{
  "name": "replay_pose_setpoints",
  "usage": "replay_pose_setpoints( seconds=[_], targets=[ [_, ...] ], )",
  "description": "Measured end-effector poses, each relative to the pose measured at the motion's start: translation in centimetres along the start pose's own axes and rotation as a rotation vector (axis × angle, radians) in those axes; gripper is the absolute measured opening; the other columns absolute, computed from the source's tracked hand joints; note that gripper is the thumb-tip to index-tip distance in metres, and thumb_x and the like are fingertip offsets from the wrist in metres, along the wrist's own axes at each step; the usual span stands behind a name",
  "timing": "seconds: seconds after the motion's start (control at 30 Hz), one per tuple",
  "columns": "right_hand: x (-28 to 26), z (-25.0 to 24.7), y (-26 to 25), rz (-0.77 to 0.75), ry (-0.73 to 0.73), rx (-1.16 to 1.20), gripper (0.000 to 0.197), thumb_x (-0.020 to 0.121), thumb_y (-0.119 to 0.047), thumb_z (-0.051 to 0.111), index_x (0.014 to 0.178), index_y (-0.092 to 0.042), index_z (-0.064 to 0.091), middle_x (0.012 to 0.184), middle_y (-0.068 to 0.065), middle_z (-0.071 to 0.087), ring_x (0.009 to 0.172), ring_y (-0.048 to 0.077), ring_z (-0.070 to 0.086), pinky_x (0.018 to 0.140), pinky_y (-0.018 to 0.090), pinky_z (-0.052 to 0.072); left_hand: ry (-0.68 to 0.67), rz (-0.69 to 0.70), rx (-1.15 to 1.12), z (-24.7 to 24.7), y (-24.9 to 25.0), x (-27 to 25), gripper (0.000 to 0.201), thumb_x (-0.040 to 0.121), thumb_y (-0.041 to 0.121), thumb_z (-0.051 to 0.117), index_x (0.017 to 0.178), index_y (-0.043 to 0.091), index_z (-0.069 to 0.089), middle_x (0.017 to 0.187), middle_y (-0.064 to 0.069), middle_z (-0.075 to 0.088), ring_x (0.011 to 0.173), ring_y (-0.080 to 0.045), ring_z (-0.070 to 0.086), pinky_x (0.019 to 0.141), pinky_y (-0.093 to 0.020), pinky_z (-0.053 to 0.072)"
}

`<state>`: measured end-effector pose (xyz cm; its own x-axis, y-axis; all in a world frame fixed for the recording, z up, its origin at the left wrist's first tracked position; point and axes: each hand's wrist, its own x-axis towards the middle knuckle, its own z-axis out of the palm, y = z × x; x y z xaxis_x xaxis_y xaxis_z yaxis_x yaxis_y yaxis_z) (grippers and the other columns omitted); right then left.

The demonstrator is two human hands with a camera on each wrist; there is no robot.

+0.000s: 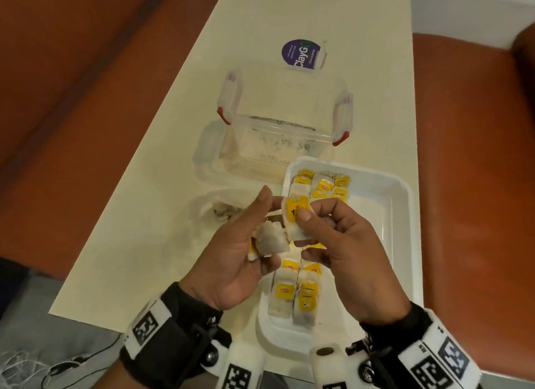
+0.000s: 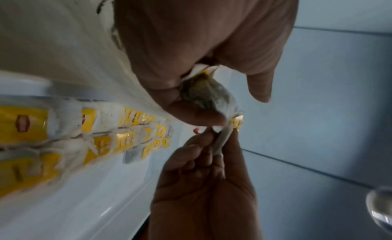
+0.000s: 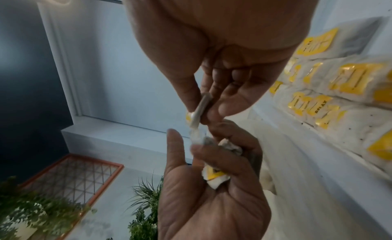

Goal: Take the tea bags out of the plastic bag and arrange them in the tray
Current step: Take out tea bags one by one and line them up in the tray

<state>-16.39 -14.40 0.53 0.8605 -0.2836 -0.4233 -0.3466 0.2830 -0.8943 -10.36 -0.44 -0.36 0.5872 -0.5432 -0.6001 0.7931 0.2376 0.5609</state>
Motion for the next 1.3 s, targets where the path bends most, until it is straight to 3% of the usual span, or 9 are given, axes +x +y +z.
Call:
replay_pose_setpoints(
  seconds=[0.27,0.4,0.57,0.67,0.77,0.87,1.07,1.2,1.3],
  targets=[
    [-1.9,-4.4,-0.3,-0.167,0.041,-0.130,0.015,0.080,-0.031,0.071,0.093,-0.023,0.074,0.090,-0.004,0.074,0.086,0.010,0.066,0.075,0.025,0.051,0.006,0.305,0.552,2.6,-1.3,0.5,0.013,0.072,0.034,0.076,0.074,0.023,0.069,0.069,0.008,0.059,0.051,-0.009,0.045,0.039,-0.020,0.034],
    [-2.4,-6.6,-0.4,-0.214,0.006,-0.226,0.008,0.082,-0.023,0.075,0.090,-0.023,0.076,0.080,0.003,0.071,0.077,0.014,0.061,0.073,0.030,0.050,-0.070,0.338,0.730,3.3,-1.7,0.5,0.012,0.081,0.029,0.075,0.075,0.024,0.066,0.069,0.009,0.060,0.049,-0.009,0.044,0.040,-0.021,0.034],
    [-1.9,-8.2,0.2,-0.224,0.057,-0.170,0.006,0.081,-0.019,0.076,0.087,-0.019,0.075,0.076,0.006,0.072,0.069,0.012,0.060,0.063,0.020,0.047,-0.116,0.265,0.722,4.2,-2.7,0.9,0.015,0.079,0.029,0.077,0.094,0.026,0.074,0.077,0.008,0.070,0.053,-0.006,0.051,0.041,-0.017,0.036],
    [-1.7,-8.6,0.5,-0.220,0.084,-0.152,0.007,0.082,-0.017,0.076,0.088,-0.016,0.074,0.075,0.002,0.072,0.067,0.009,0.060,0.062,0.019,0.047,-0.056,0.298,0.701,4.6,-3.4,1.4,0.002,0.085,0.021,0.075,0.087,0.020,0.076,0.074,0.008,0.068,0.052,0.000,0.052,0.045,-0.009,0.036],
    [-1.5,-8.9,0.6,-0.236,0.093,-0.160,0.007,0.081,-0.020,0.076,0.087,-0.019,0.075,0.074,0.000,0.070,0.068,0.009,0.059,0.063,0.020,0.047,-0.032,0.298,0.711,4.9,-3.8,1.7,0.005,0.083,0.025,0.076,0.087,0.022,0.077,0.077,0.000,0.068,0.052,-0.003,0.050,0.044,-0.014,0.036],
    [-1.2,-9.3,0.4,-0.275,0.100,-0.192,0.006,0.083,-0.019,0.076,0.088,-0.020,0.074,0.073,-0.001,0.070,0.067,0.010,0.059,0.063,0.022,0.047,-0.044,0.288,0.708,5.2,-3.9,1.5,0.008,0.083,0.023,0.076,0.090,0.020,0.080,0.072,0.004,0.068,0.050,0.001,0.050,0.045,-0.009,0.035],
    [-0.4,-9.7,0.0,-0.331,0.081,-0.317,0.006,0.086,-0.023,0.077,0.090,-0.026,0.074,0.076,0.000,0.070,0.072,0.021,0.060,0.068,0.035,0.050,0.017,0.271,0.694,5.2,-4.0,1.8,0.013,0.082,0.027,0.077,0.078,0.014,0.078,0.068,-0.002,0.057,0.052,-0.014,0.039,0.044,-0.021,0.031],
    [0.5,-9.8,0.0,-0.317,0.080,-0.332,0.007,0.088,-0.023,0.075,0.089,-0.029,0.072,0.080,0.006,0.071,0.080,0.038,0.063,0.068,0.041,0.051,0.033,0.190,0.706,5.0,-3.8,1.0,0.018,0.076,0.032,0.080,0.094,0.034,0.078,0.069,0.004,0.061,0.054,-0.015,0.046,0.042,-0.023,0.033],
    [1.9,-10.5,0.5,-0.291,0.091,-0.465,0.006,0.089,-0.027,0.074,0.088,-0.030,0.069,0.080,0.004,0.071,0.079,0.035,0.064,0.071,0.052,0.053,0.108,0.146,0.666,4.1,-3.4,0.2,0.026,0.074,0.035,0.078,0.100,0.030,0.074,0.080,-0.003,0.073,0.057,-0.010,0.055,0.041,-0.023,0.038]
  ],
)
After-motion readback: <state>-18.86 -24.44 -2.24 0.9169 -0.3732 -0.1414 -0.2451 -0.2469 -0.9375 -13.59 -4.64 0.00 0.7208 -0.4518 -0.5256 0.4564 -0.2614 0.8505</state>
